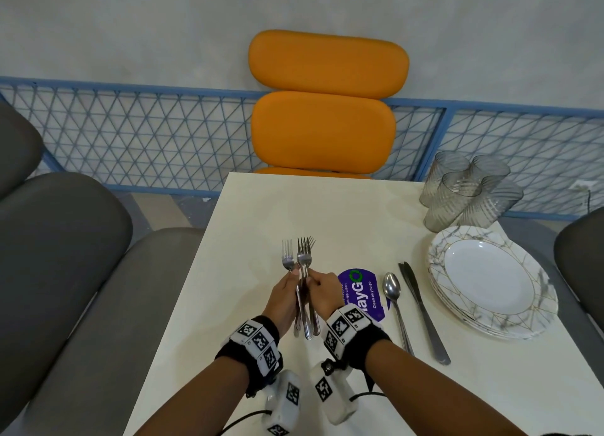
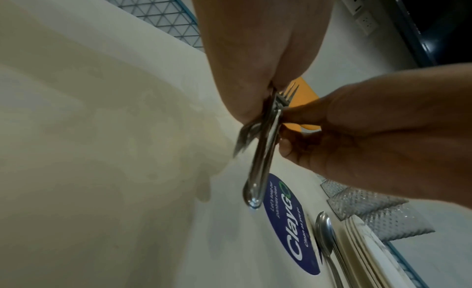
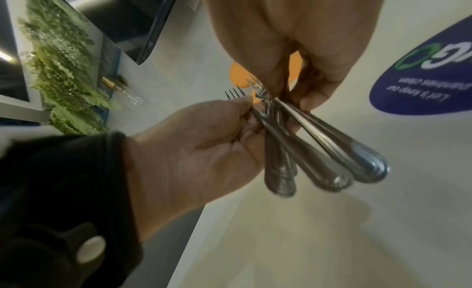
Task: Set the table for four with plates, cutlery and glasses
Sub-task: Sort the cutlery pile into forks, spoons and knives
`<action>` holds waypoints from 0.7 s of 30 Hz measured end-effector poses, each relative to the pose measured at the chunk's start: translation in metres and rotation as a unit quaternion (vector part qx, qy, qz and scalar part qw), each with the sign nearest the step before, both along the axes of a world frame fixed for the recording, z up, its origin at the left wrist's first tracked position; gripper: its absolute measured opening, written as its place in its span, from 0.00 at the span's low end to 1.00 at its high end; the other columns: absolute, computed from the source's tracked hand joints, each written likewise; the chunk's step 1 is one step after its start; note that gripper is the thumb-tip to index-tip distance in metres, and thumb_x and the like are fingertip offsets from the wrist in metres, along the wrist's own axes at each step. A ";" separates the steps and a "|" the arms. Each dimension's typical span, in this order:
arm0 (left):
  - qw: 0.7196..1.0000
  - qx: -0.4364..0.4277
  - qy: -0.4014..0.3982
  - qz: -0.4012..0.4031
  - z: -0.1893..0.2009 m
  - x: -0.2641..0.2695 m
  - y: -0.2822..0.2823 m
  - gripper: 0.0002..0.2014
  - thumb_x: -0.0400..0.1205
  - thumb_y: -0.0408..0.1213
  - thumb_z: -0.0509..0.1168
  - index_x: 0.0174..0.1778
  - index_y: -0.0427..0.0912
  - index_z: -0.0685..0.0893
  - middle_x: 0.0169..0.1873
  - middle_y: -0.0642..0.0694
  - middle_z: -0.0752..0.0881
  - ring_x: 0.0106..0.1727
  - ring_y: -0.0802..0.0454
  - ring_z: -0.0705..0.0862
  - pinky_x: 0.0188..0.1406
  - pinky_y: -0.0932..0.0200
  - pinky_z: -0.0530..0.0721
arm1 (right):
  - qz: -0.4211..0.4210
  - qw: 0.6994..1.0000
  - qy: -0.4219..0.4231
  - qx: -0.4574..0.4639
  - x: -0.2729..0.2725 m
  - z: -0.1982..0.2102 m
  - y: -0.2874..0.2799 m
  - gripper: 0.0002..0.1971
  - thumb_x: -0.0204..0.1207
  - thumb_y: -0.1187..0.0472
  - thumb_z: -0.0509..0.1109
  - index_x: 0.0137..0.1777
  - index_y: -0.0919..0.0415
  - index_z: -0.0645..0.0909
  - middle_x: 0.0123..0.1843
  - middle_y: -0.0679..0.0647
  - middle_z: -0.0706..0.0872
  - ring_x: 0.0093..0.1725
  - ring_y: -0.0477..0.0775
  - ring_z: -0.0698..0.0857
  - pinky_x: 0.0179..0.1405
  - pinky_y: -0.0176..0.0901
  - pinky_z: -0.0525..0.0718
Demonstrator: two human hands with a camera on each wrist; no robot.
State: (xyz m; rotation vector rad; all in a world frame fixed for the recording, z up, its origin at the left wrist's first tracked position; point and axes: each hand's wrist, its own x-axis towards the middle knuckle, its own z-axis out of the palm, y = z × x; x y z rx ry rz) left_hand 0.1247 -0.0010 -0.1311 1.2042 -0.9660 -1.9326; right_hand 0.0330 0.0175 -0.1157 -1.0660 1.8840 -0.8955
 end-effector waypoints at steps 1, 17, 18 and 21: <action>1.000 0.000 0.000 -0.004 0.000 0.000 0.001 0.19 0.88 0.43 0.52 0.62 0.33 0.80 0.51 0.34 0.85 0.52 0.43 0.84 0.49 0.58 0.85 | 0.003 1.000 -0.011 0.010 -0.001 0.001 0.000 0.14 0.81 0.68 0.57 0.54 0.68 0.85 0.35 0.60 0.85 0.32 0.52 0.79 0.31 0.35 0.76; 0.996 -0.002 -0.007 -0.091 0.008 0.003 0.007 0.20 0.89 0.42 0.47 0.62 0.33 0.78 0.46 0.35 0.83 0.39 0.49 0.85 0.33 0.61 0.87 | -0.031 0.996 -0.073 0.032 -0.009 0.003 0.003 0.12 0.78 0.61 0.66 0.33 0.54 0.83 0.35 0.58 0.85 0.38 0.58 0.85 0.49 0.56 0.88; 0.995 0.004 -0.005 -0.097 0.010 0.003 0.008 0.20 0.89 0.43 0.47 0.63 0.33 0.78 0.46 0.36 0.83 0.37 0.49 0.86 0.32 0.61 0.87 | -0.028 0.997 -0.074 0.024 -0.010 0.005 0.003 0.10 0.79 0.60 0.66 0.38 0.57 0.85 0.38 0.60 0.86 0.40 0.60 0.85 0.51 0.58 0.87; 0.995 0.008 -0.005 -0.096 0.013 0.003 0.007 0.22 0.89 0.44 0.48 0.66 0.32 0.77 0.50 0.32 0.83 0.42 0.45 0.85 0.37 0.57 0.89 | 0.000 0.996 -0.088 0.019 -0.011 0.004 0.004 0.12 0.79 0.59 0.65 0.52 0.65 0.86 0.46 0.63 0.89 0.49 0.63 0.88 0.57 0.59 0.86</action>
